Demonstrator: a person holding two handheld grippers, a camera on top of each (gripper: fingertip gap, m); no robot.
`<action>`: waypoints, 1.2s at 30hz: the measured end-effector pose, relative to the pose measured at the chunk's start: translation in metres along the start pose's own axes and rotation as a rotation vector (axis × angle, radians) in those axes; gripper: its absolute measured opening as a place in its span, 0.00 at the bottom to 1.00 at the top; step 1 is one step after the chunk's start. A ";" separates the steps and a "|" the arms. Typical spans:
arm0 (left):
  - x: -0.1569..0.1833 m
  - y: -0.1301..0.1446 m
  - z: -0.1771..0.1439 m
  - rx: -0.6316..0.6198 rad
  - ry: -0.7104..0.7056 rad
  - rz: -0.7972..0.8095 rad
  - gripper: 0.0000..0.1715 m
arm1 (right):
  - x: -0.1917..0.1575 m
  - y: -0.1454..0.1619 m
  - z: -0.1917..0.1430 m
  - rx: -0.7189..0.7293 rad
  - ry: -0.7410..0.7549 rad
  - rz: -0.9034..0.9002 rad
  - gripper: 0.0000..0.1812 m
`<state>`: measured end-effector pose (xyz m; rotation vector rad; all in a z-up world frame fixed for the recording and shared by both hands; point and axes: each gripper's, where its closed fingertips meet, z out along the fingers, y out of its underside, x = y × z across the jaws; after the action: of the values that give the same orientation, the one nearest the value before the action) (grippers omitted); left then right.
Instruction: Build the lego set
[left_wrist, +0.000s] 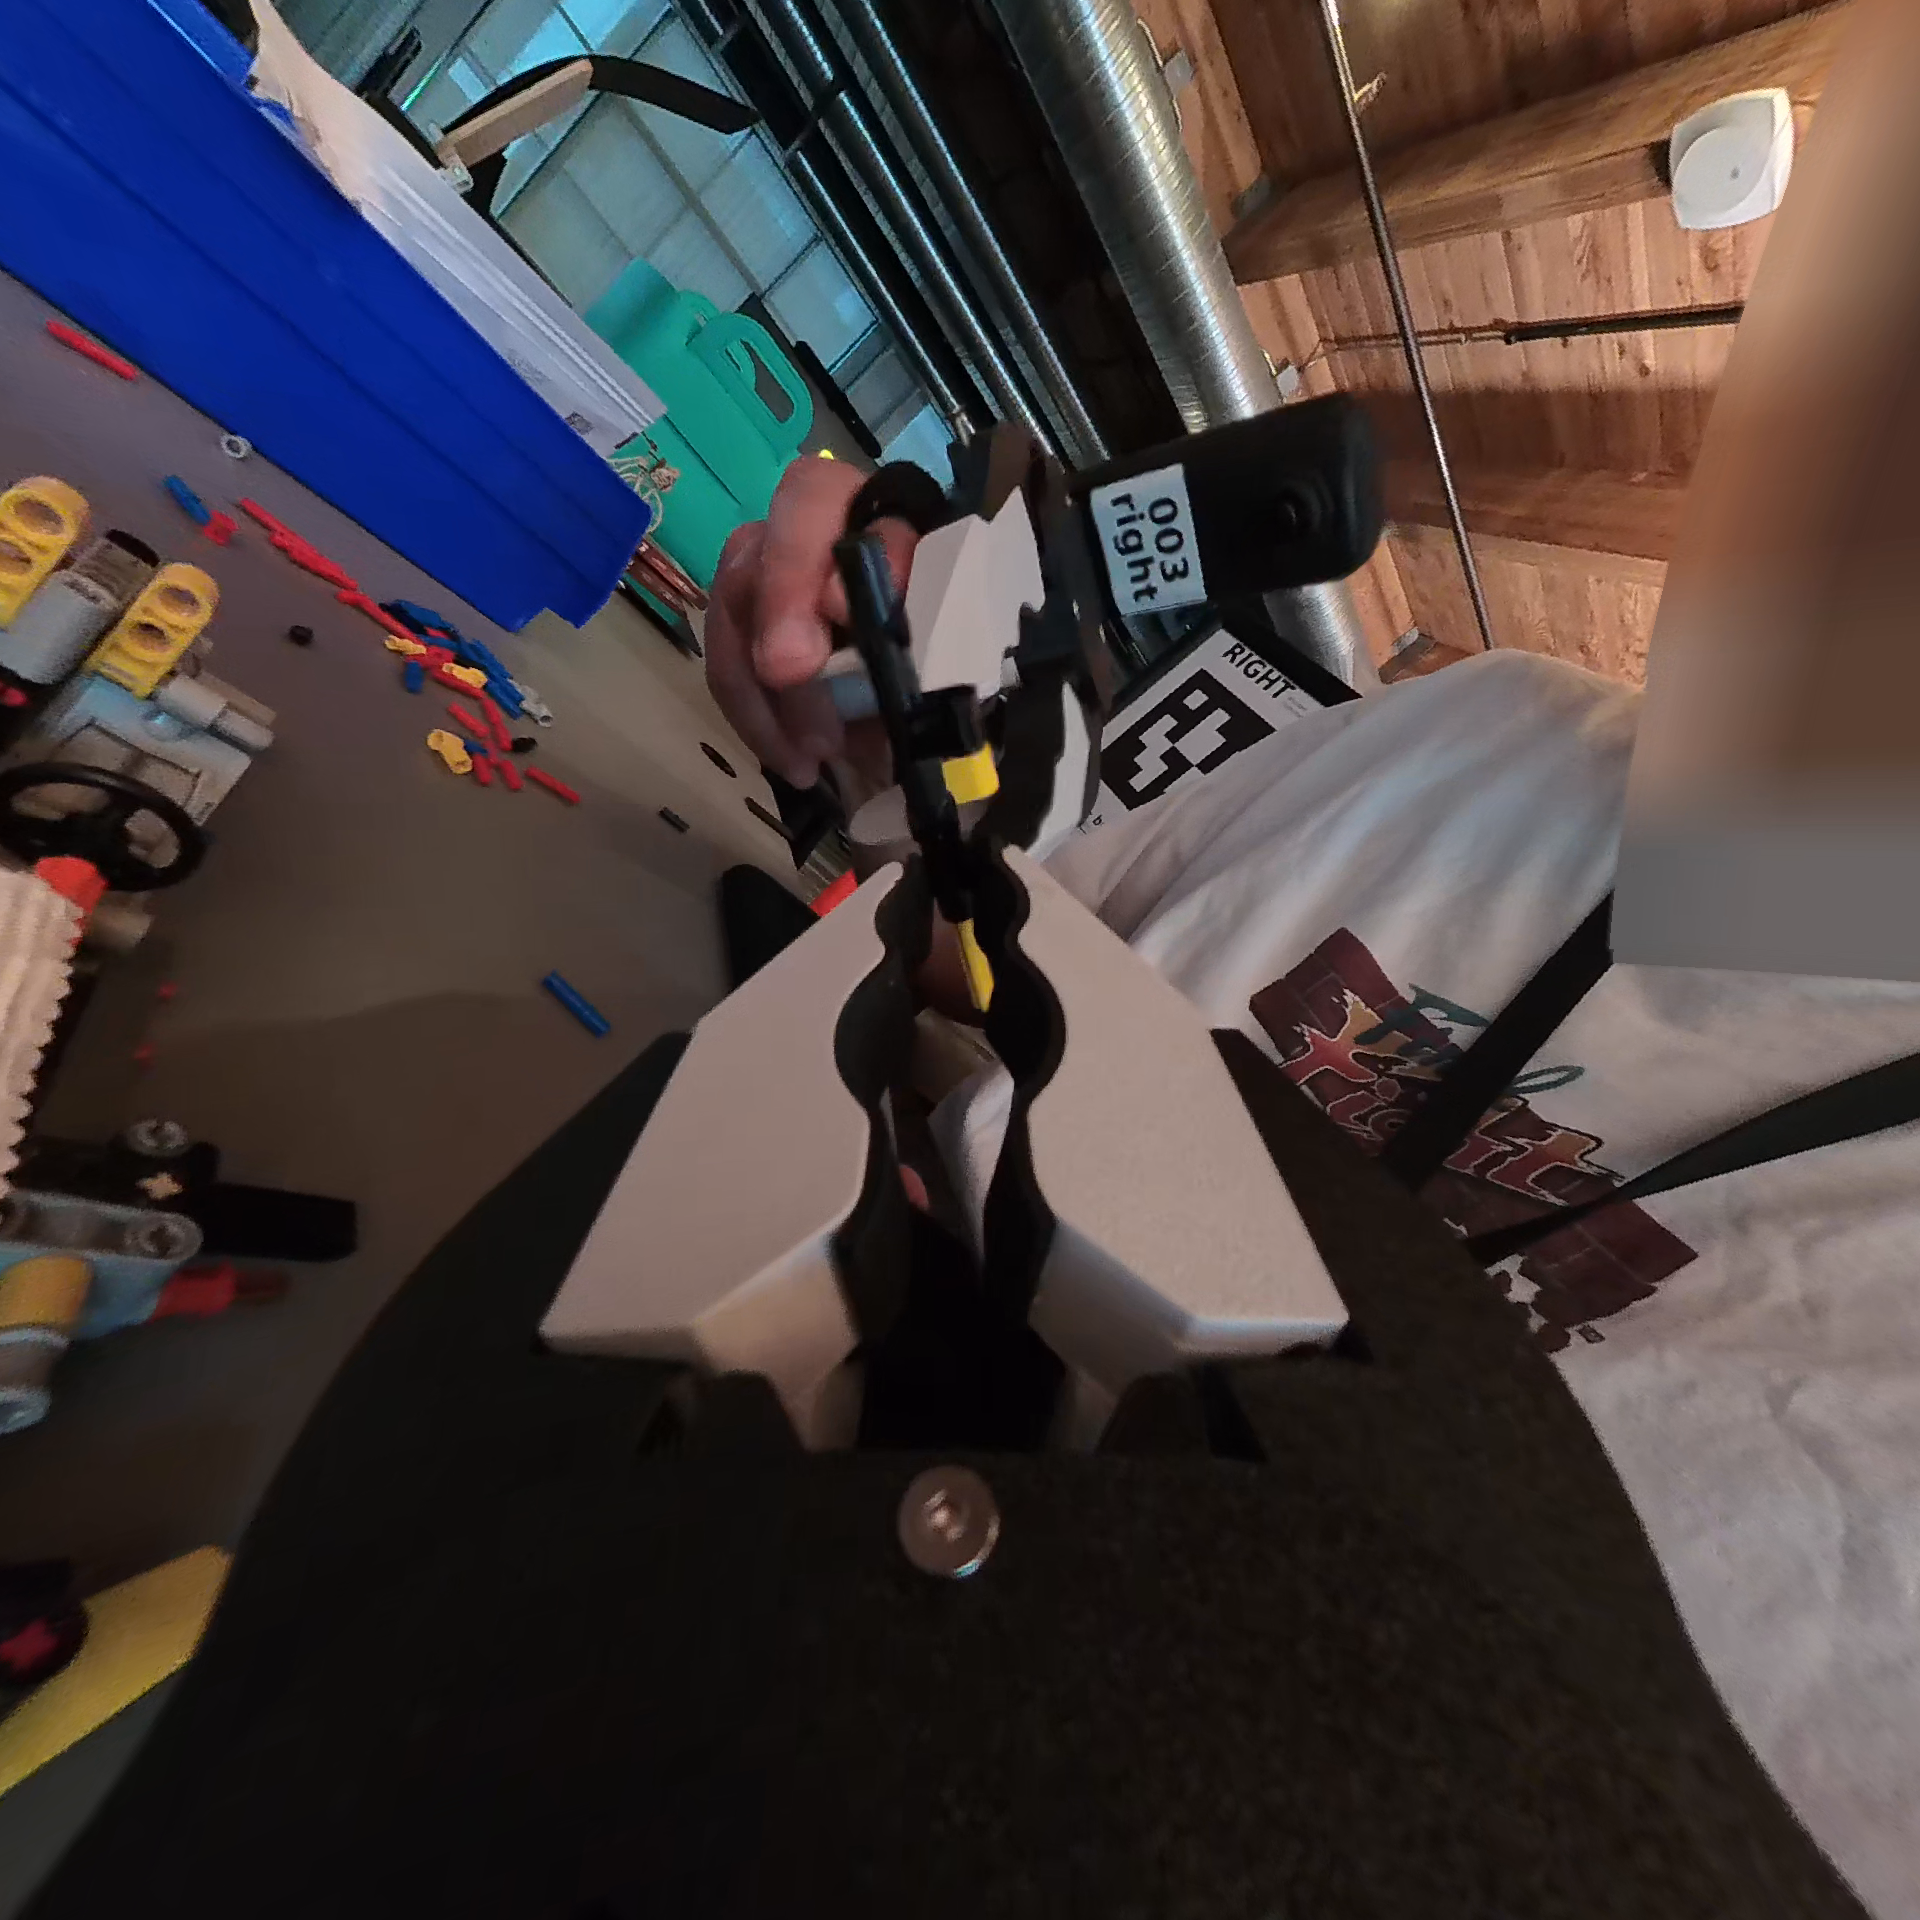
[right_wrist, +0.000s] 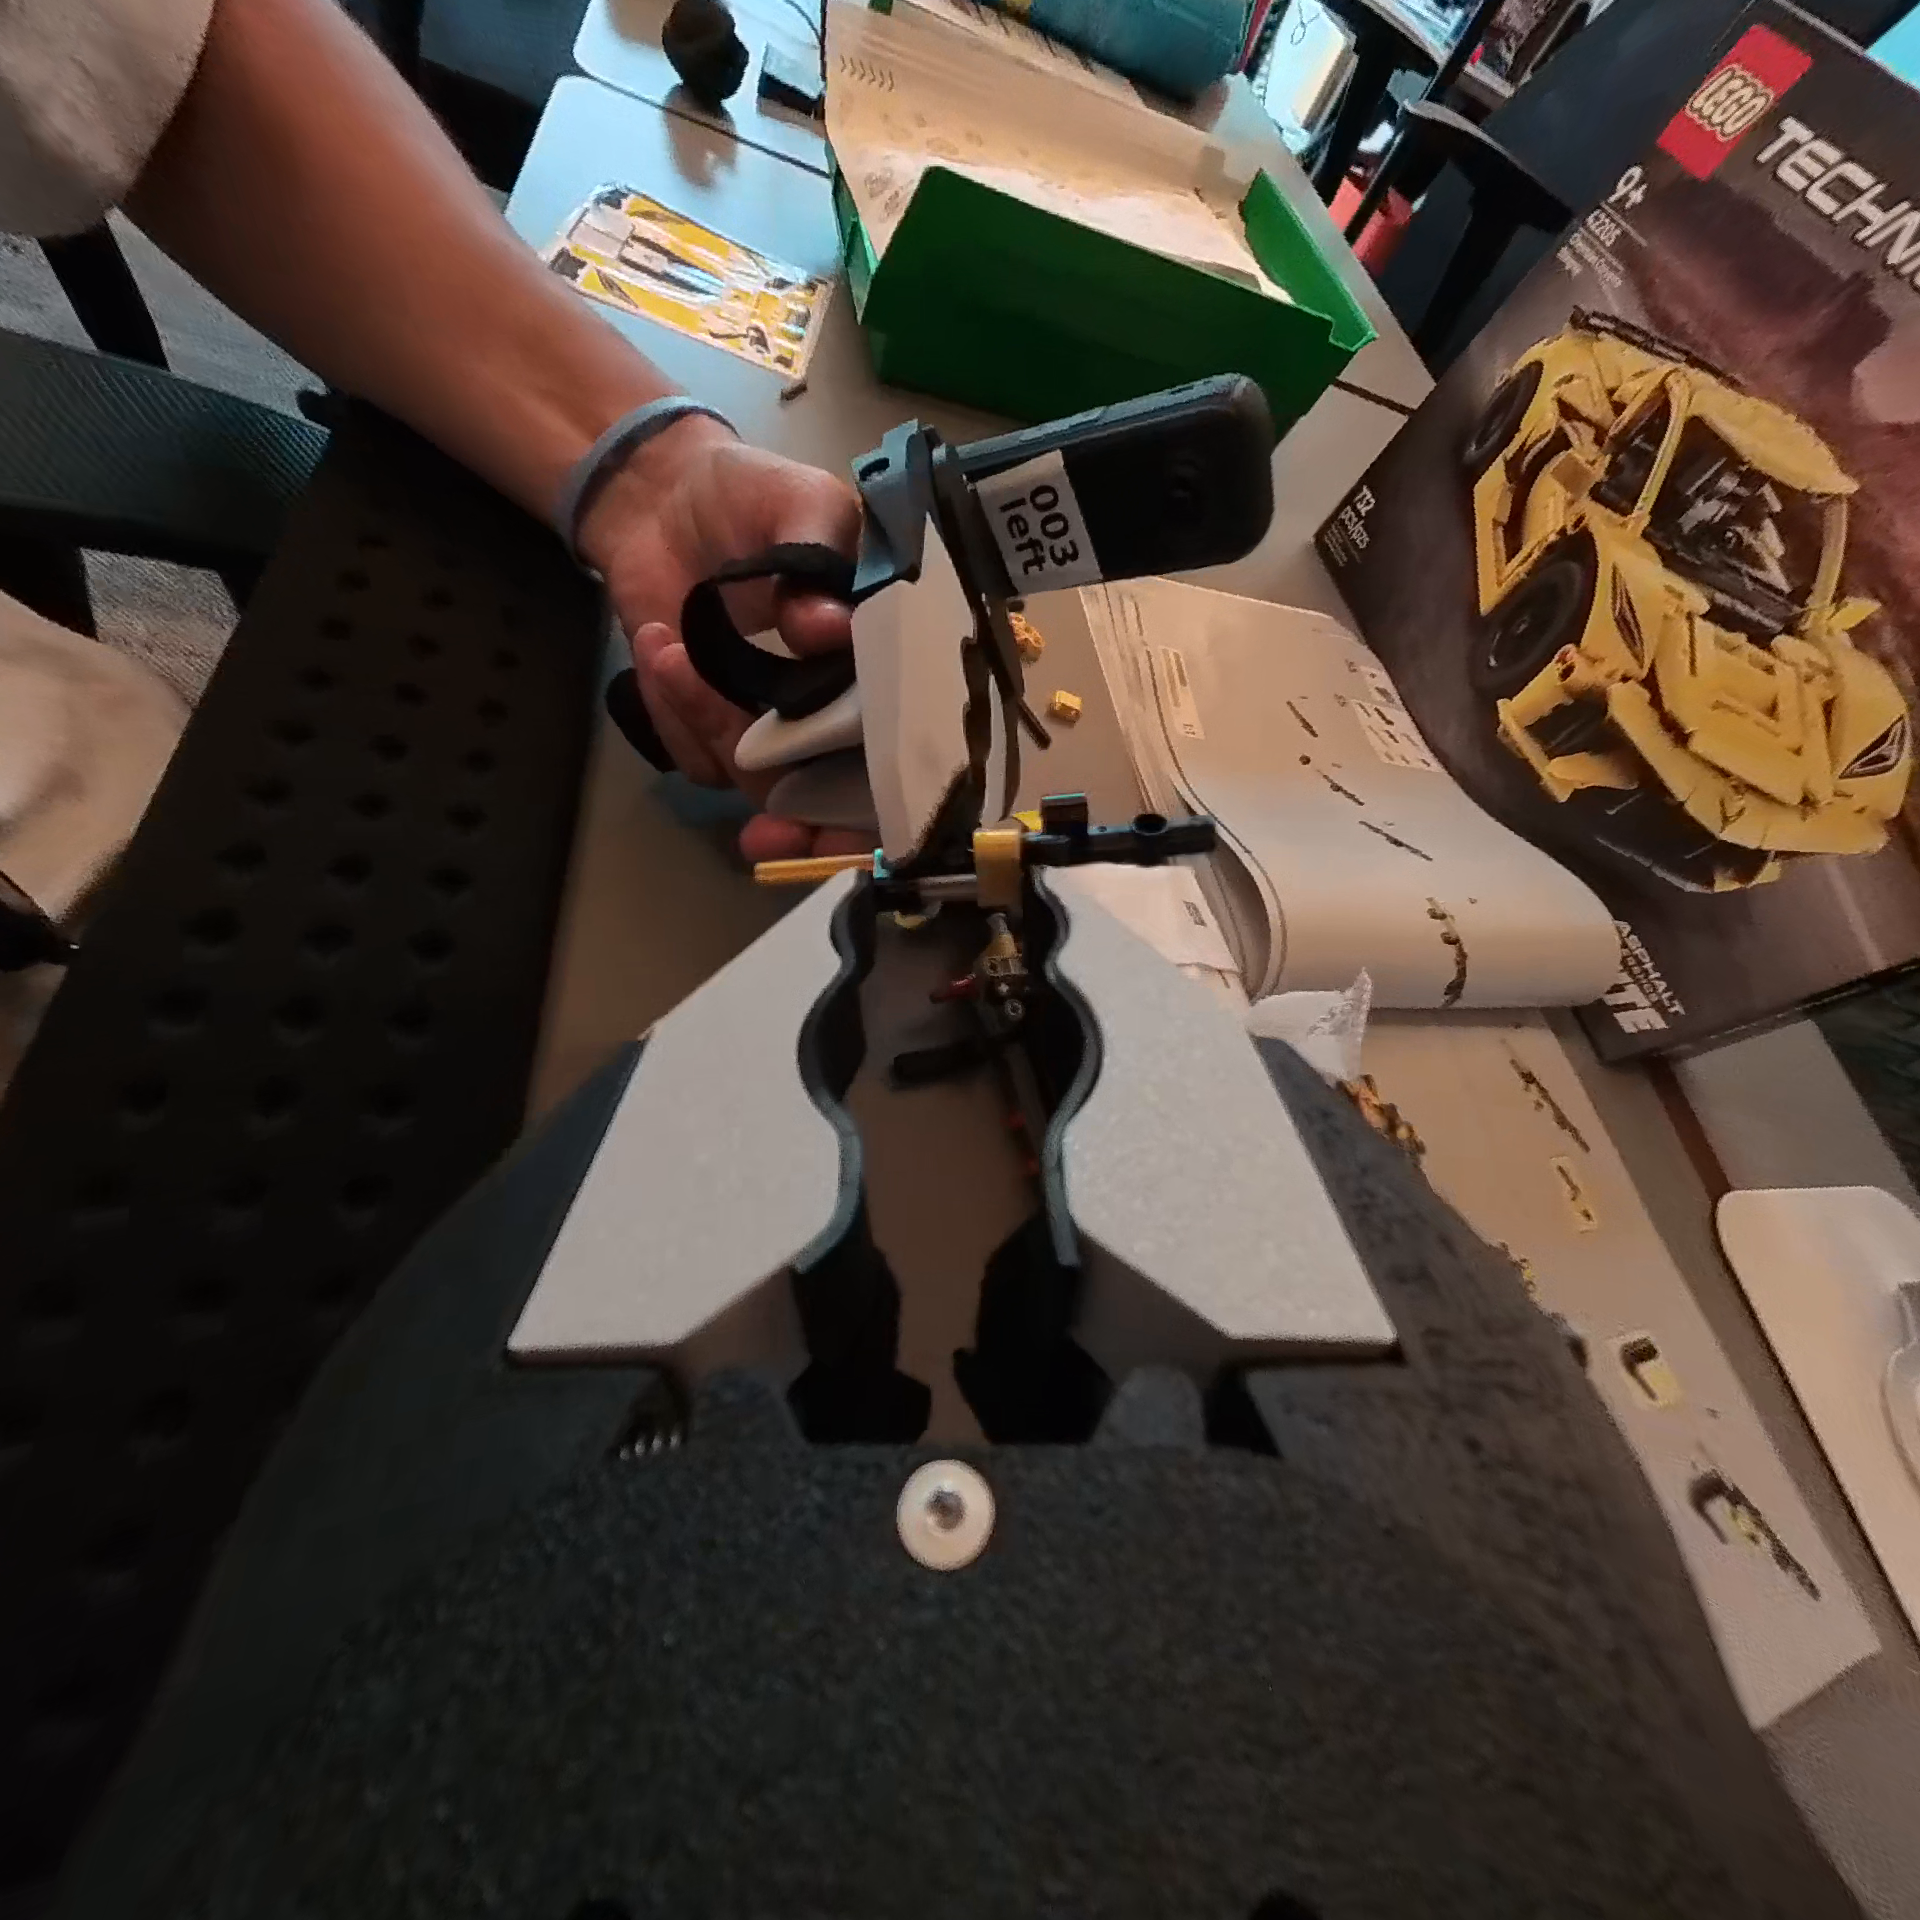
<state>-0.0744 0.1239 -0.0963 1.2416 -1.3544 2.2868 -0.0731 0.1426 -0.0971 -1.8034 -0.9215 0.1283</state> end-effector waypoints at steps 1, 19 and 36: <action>-0.001 0.000 0.000 -0.001 -0.007 0.002 0.02 | -0.001 -0.001 -0.001 0.008 -0.004 0.007 0.15; -0.003 0.004 -0.001 -0.041 -0.034 0.024 0.03 | -0.003 0.002 0.001 0.021 -0.042 0.049 0.15; -0.003 0.009 0.002 -0.054 -0.019 0.005 0.03 | -0.011 0.005 0.000 0.037 -0.099 0.116 0.12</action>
<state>-0.0764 0.1179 -0.1032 1.2477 -1.4174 2.2315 -0.0778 0.1349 -0.1050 -1.8296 -0.8783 0.3087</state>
